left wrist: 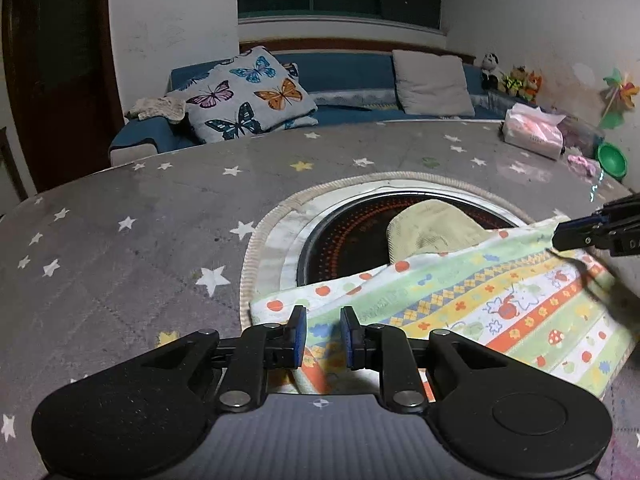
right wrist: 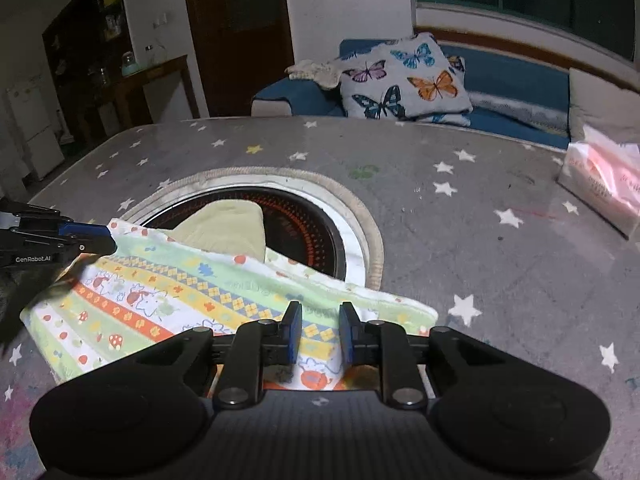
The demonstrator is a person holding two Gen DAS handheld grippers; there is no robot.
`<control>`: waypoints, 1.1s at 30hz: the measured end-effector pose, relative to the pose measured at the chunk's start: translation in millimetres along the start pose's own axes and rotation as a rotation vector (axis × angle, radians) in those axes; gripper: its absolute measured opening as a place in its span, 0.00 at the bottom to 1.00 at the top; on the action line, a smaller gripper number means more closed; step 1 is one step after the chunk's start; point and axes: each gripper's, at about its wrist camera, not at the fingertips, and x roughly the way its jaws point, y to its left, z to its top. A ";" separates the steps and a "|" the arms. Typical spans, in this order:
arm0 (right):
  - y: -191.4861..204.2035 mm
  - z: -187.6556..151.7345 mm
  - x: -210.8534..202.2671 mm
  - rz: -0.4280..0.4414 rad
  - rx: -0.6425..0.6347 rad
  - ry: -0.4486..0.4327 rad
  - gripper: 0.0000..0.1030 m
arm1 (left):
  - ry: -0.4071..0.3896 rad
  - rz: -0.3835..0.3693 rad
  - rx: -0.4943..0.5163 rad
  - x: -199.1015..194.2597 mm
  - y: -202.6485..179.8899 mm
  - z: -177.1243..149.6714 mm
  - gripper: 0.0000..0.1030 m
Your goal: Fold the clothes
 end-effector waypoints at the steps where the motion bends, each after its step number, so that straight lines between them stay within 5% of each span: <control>1: -0.9 -0.3 2.7 -0.004 0.006 0.007 0.19 | 0.002 0.005 0.002 1.1 -0.8 -0.4 0.21; 5: 2.1 4.3 1.9 -0.030 0.009 0.009 0.19 | -0.004 0.007 -0.012 -1.4 -3.6 5.0 0.21; 13: 30.8 20.3 20.4 0.053 -0.037 -0.008 0.19 | 0.007 -0.066 0.029 22.3 -38.1 24.7 0.18; 23: 47.3 23.2 21.6 0.055 -0.080 0.001 0.23 | 0.004 -0.037 -0.032 10.1 -17.9 24.7 0.21; 27: 77.4 19.7 1.9 0.130 -0.161 -0.017 0.29 | -0.012 0.025 -0.105 -10.1 10.1 22.4 0.45; 33: 144.3 5.6 -13.0 0.274 -0.352 -0.030 0.40 | -0.022 0.088 -0.210 -40.8 46.1 6.8 0.58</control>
